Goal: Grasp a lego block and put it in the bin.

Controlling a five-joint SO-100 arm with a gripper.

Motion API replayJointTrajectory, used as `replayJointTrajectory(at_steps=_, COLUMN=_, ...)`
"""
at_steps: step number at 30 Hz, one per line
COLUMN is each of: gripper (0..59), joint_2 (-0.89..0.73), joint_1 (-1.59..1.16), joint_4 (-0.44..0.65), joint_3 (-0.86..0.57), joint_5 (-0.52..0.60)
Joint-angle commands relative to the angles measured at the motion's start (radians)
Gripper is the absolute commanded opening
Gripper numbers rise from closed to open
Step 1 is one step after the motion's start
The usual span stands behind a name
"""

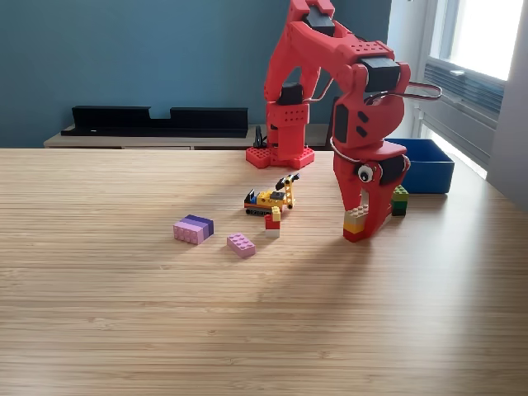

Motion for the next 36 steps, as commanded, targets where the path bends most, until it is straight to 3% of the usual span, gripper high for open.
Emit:
replayJointTrajectory(at_steps=1, gripper=0.0, joint_2=0.029, joint_1=-0.002, joint_4=0.092, joint_3=-0.189, joint_5=0.083)
replayJointTrajectory(at_steps=5, gripper=0.0, joint_2=0.032, joint_1=0.000, joint_4=0.179, joint_3=-0.302, joint_5=0.161)
replayJointTrajectory(at_steps=11, gripper=0.0, joint_2=0.038, joint_1=-0.020, joint_4=0.235, joint_3=-0.284, joint_5=0.212)
replayJointTrajectory(at_steps=13, gripper=0.0, joint_2=0.060, joint_1=-0.054, joint_4=0.299, joint_3=-0.314, joint_5=0.199)
replayJointTrajectory(at_steps=20, gripper=0.0, joint_2=0.241, joint_1=-0.199, joint_4=0.311, joint_3=-0.189, joint_5=0.163)
replayJointTrajectory(at_steps=26, gripper=0.0, joint_2=0.374, joint_1=-0.382, joint_4=0.370, joint_3=-0.167, joint_5=0.140)
replayJointTrajectory(at_steps=36, gripper=0.0, joint_2=0.426, joint_1=-0.672, joint_4=0.408, joint_3=-0.091, joint_5=0.130)
